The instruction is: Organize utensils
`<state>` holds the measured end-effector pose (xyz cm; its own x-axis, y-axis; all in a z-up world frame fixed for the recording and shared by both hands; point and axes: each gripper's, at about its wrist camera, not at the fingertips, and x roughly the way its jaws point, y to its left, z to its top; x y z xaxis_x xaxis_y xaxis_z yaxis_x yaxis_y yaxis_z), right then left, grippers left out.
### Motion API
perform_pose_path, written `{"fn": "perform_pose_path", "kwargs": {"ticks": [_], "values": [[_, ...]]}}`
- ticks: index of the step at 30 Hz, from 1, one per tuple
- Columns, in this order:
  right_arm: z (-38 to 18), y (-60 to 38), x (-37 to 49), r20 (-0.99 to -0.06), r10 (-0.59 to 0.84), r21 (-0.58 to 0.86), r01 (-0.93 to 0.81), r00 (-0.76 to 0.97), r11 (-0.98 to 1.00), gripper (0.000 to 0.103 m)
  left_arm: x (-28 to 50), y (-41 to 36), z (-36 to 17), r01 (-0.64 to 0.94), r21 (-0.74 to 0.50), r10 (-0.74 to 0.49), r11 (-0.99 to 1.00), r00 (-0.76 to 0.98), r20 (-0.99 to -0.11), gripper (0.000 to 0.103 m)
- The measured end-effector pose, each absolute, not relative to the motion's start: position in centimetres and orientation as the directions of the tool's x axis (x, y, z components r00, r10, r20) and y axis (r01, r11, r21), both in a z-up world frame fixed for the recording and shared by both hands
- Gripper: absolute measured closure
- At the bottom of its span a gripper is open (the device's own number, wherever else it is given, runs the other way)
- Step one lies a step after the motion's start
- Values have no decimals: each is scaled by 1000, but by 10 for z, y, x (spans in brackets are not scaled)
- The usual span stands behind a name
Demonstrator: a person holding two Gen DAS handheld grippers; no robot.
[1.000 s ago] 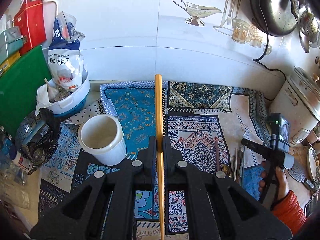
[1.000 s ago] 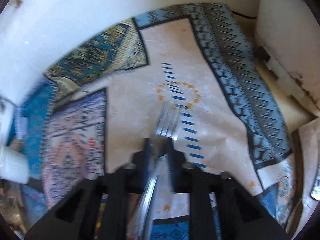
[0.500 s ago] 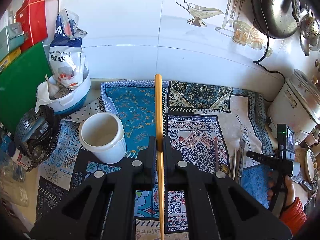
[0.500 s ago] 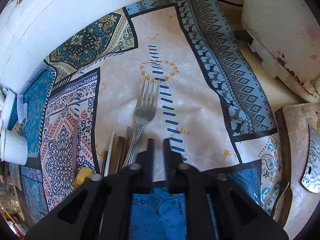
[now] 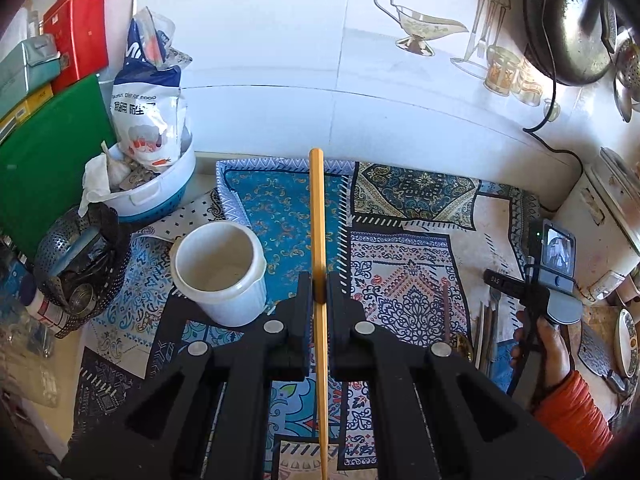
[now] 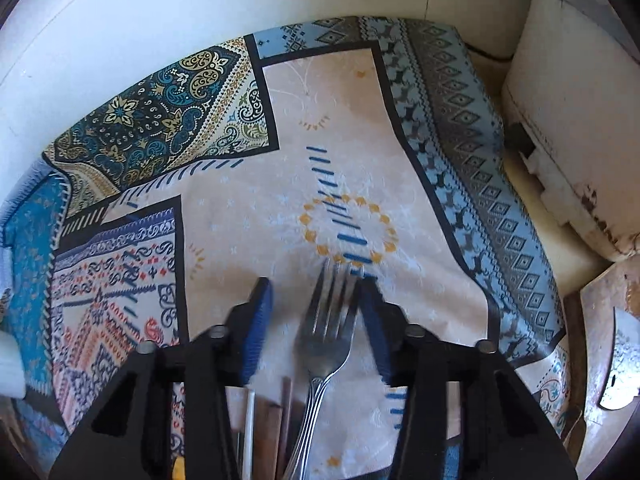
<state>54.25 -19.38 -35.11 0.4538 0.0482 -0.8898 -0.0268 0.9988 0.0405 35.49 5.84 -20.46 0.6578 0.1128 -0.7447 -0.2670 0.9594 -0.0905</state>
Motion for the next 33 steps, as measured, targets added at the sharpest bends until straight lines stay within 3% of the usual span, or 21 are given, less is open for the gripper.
{"fn": "perform_pose_path", "kwargs": {"ticks": [7, 19, 33], "values": [[-340, -216, 538, -881, 140, 139, -35, 452, 990, 82, 350, 65, -202, -272, -97, 114, 957, 664, -739, 98], [-259, -240, 464, -795, 238, 217, -104, 559, 971, 82, 346, 64, -181, -225, -104, 92, 969, 716, -692, 99], [-218, -209, 419, -722, 251, 236, -112, 645, 965, 82, 331, 79, -160, -159, -124, 42, 979, 762, -646, 99]]}}
